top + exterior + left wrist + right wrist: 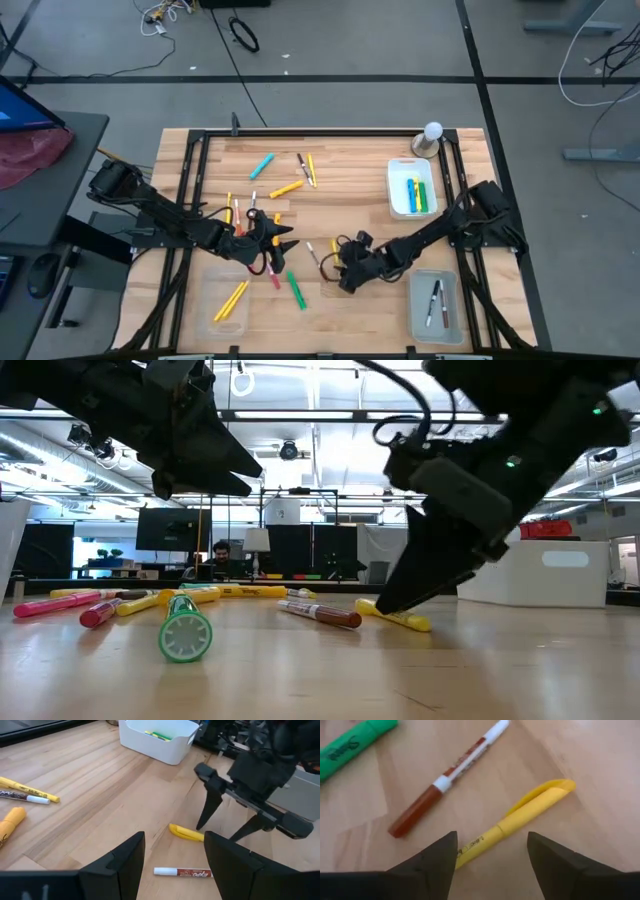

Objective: Pick & Place Markers
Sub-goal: Put the yellow pen into the transparent bin

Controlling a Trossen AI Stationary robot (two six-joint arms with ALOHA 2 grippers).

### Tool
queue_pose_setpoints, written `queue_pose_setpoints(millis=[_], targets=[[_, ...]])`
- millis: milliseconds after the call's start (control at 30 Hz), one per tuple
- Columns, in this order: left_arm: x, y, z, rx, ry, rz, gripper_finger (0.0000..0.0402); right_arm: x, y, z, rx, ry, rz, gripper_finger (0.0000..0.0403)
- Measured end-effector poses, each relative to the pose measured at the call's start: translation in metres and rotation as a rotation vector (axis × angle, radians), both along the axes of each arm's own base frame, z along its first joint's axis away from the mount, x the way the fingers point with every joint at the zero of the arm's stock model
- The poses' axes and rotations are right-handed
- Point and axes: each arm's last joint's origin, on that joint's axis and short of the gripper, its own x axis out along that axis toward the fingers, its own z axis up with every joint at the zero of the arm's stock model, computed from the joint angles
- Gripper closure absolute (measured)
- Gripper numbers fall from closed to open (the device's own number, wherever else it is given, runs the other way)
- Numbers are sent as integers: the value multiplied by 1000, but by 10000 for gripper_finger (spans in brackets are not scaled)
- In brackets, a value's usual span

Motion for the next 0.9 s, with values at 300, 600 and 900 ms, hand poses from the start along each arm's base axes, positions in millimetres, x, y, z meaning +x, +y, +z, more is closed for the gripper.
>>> queue_pose_setpoints(millis=[300,600,900], targets=[[0,0,0,-1,0,0,191,-14,-5,-15,-144,136,-30,256],[0,0,0,-4,0,-3,191,-15,-10,-15,-106,158,-19,383],[3,-7,6,90,-14,-151,191,-20,-5,38,-165,-59,-22,384]])
